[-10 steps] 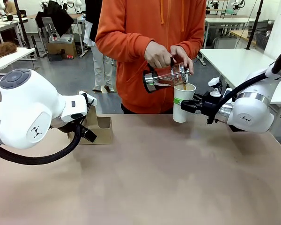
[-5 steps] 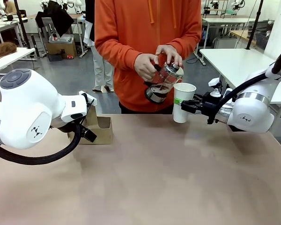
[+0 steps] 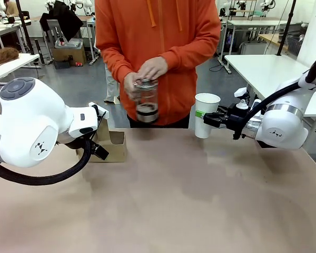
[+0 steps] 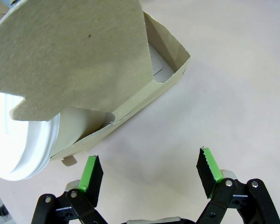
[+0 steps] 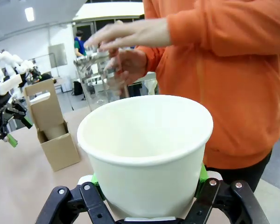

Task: Pour a drink into a cup and package it in a carrier.
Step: When a person places the Paper Cup Lid on the 600 ml Paper Cup , lift the 600 ml Paper Cup.

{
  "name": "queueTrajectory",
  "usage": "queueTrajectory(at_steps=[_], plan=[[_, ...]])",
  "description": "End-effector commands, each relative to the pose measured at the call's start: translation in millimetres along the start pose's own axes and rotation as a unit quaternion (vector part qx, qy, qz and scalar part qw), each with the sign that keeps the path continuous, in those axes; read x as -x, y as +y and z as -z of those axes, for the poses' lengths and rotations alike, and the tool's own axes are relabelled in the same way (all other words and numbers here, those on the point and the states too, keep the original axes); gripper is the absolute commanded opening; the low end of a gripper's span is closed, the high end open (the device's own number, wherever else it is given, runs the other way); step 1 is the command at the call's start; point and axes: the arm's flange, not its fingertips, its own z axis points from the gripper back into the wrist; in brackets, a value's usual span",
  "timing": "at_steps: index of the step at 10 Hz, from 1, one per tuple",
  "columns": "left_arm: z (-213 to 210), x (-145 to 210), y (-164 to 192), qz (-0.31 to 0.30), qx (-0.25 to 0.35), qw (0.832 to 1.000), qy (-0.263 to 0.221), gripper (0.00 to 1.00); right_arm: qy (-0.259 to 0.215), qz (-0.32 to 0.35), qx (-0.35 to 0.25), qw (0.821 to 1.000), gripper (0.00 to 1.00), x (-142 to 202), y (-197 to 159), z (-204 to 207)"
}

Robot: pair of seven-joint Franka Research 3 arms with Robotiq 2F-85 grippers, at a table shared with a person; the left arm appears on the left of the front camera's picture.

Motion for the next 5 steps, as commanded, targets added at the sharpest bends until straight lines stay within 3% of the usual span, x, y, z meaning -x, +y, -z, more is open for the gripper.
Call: queueTrajectory(at_steps=[1, 5], plan=[[-0.4, 0.0, -0.1, 0.0, 0.001, 1.0, -0.001, 1.0, 0.0, -0.001, 0.003, 1.0, 0.8, -2.5, 1.0, 2.4], [-0.4, 0.0, -0.1, 0.0, 0.001, 1.0, -0.001, 1.0, 0.0, -0.001, 0.003, 1.0, 0.8, -2.5, 1.0, 2.4]])
